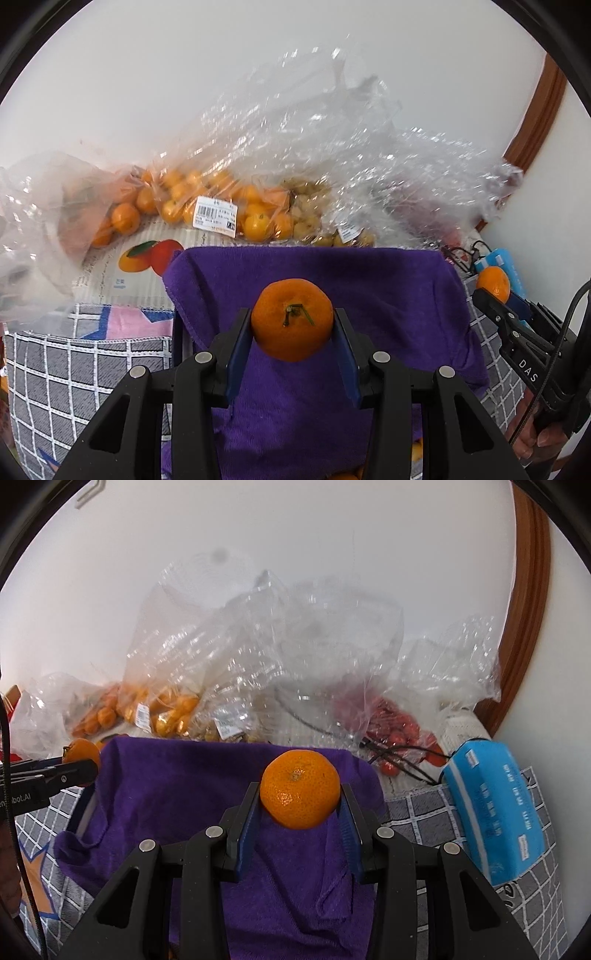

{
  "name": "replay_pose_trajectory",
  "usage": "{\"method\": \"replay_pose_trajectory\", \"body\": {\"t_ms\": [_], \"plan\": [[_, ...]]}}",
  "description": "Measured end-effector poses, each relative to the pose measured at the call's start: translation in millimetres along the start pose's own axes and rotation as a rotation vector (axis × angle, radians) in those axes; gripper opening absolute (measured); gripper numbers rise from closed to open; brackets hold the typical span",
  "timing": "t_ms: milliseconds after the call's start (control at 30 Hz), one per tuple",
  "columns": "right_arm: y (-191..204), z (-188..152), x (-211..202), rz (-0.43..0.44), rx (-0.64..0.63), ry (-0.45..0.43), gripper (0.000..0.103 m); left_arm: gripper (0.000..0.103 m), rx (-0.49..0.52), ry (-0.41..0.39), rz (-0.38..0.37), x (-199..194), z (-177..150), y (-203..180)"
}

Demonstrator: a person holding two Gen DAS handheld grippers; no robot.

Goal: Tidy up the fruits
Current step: 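Lift both held oranges and carry them over the purple towel, then lower both oranges onto the purple towel and open both tools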

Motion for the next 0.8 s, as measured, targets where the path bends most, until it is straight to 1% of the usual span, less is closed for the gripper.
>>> {"method": "replay_pose_trajectory", "body": {"t_ms": [367, 400, 533, 800], "plan": [[1.8, -18.0, 47.7, 0.006, -0.005, 0.107, 0.04, 0.041, -0.009, 0.089, 0.001, 49.5, -6.6, 4.4], [2.4, -22.3, 50.3, 0.009, -0.002, 0.141, 0.04, 0.041, -0.003, 0.097, 0.001, 53.1, -8.0, 3.1], [5.8, -26.9, 58.1, 0.02, -0.004, 0.162, 0.04, 0.041, 0.01, 0.119, 0.008, 63.8, -12.0, 2.4], [6.9, -35.5, 72.3, 0.026, -0.002, 0.2, 0.04, 0.041, 0.001, 0.151, 0.018, 79.1, -17.4, 6.5]]}}
Point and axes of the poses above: each gripper's, at about its wrist camera, not at the fingertips, and x roughly the way its jaws point, y to its left, z to its top, the point moved 10 cm from there along x, roughly the way its jaws point, and after that the axes turned 6 degrees about y, right-handed, at the moved point
